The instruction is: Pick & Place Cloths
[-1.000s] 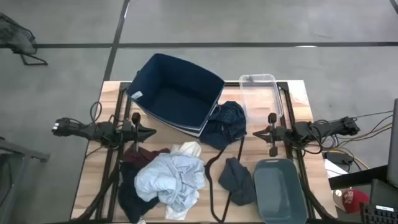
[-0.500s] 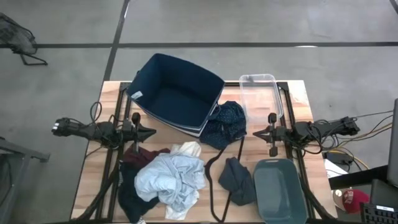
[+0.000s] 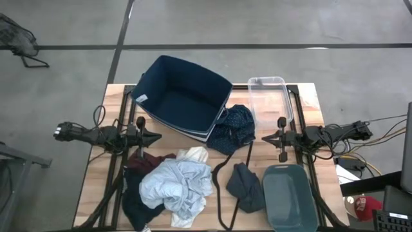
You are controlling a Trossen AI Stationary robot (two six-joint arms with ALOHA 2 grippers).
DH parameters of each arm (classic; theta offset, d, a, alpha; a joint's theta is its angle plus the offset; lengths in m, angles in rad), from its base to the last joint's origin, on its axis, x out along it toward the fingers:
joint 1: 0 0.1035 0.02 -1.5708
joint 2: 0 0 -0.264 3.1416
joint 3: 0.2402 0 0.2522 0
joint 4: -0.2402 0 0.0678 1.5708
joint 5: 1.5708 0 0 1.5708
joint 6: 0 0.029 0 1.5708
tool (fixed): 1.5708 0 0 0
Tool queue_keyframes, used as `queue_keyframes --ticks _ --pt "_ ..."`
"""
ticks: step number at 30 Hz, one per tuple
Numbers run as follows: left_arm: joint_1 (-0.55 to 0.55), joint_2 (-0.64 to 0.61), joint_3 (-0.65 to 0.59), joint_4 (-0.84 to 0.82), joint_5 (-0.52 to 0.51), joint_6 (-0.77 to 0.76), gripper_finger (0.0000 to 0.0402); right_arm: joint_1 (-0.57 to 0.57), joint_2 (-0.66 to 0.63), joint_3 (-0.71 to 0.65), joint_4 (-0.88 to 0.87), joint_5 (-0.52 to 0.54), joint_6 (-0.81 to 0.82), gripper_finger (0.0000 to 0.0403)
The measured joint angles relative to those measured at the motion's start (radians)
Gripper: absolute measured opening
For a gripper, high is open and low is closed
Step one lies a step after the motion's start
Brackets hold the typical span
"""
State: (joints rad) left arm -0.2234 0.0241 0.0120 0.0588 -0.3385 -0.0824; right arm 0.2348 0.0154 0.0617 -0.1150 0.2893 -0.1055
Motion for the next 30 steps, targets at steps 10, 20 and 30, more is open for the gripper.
queue_keyframes --ticks 10,20,30 --pt "0.0 0.0 0.0 0.0 0.0 0.0 0.0023 0.001 0.0 0.0 0.005 -0.002 0.06 0.0008" --pt "0.001 0.0 0.0 0.0 0.0 0.0 0.0023 0.001 0.0 -0.01 0.291 -0.011 0.302 0.0008" --pt "0.0 0.0 0.0 0.0 0.0 0.0 0.0023 -0.002 0.059 -0.018 0.445 0.022 0.472 0.0008"
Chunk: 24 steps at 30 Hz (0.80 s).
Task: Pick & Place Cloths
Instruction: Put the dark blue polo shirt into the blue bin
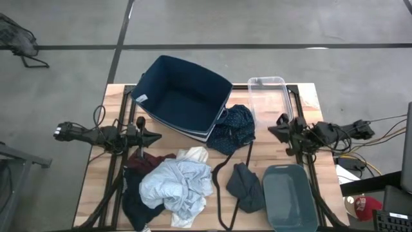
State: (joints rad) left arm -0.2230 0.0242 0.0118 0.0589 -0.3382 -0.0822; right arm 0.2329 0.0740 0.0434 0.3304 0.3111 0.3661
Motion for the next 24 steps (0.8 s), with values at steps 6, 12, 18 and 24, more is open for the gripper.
queue_keyframes --ticks 6,12,18,24 --pt "0.0 0.0 0.0 0.0 0.0 0.0 0.0023 0.0 0.152 -0.007 0.027 -0.128 0.035 0.0008" --pt "-0.001 0.0 0.0 0.0 0.0 0.0 0.0023 0.001 0.287 0.037 0.031 -0.132 0.103 0.0008" --pt "-0.001 0.0 0.0 0.0 0.0 0.0 0.0023 0.001 0.427 0.14 0.03 -0.127 0.115 0.001" --pt "0.0 0.0 0.0 0.0 0.0 0.0 0.0023 0.0 0.641 0.304 -0.006 -0.065 0.082 0.0045"
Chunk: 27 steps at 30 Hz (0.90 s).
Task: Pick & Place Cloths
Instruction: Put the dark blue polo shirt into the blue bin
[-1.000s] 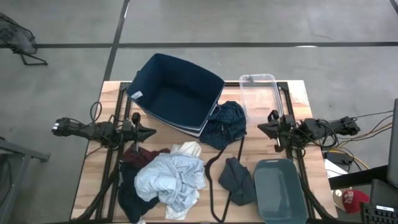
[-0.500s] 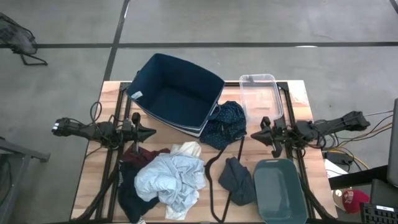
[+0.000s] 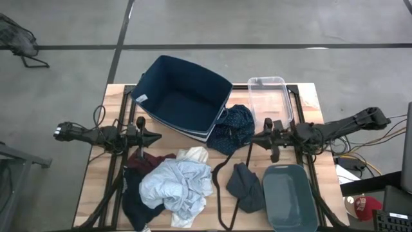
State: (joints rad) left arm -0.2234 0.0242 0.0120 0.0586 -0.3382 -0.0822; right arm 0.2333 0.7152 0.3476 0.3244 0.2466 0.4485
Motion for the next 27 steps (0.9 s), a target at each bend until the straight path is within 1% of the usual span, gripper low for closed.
queue_keyframes --ticks 2,7,15,19,21,23,27 --pt "0.0 0.0 0.0 0.0 0.0 0.0 0.0023 0.0 0.082 0.077 -0.069 0.037 -0.02 0.0065" --pt "0.0 0.0 0.0 0.0 0.0 0.0 0.0023 0.0 0.29 0.301 -0.332 0.155 -0.032 0.0128" --pt "0.0 0.0 0.0 0.0 0.0 0.0 0.0023 0.003 0.622 0.604 -0.603 0.18 -0.002 0.0259" --pt "0.001 0.0 0.0 0.0 0.0 0.0 0.0023 0.006 0.766 0.739 -0.806 0.274 0.018 0.0318" --pt "0.001 0.0 0.0 0.0 0.0 0.0 0.0023 0.006 0.83 0.795 -0.871 0.291 0.02 0.034" --pt "0.001 0.0 0.0 0.0 0.0 0.0 0.0023 0.006 0.896 0.834 -0.875 0.305 0.003 0.0357" --pt "0.001 0.0 0.0 0.0 0.0 0.0 0.0023 -0.002 1.022 0.915 -0.942 0.322 -0.007 0.0367"
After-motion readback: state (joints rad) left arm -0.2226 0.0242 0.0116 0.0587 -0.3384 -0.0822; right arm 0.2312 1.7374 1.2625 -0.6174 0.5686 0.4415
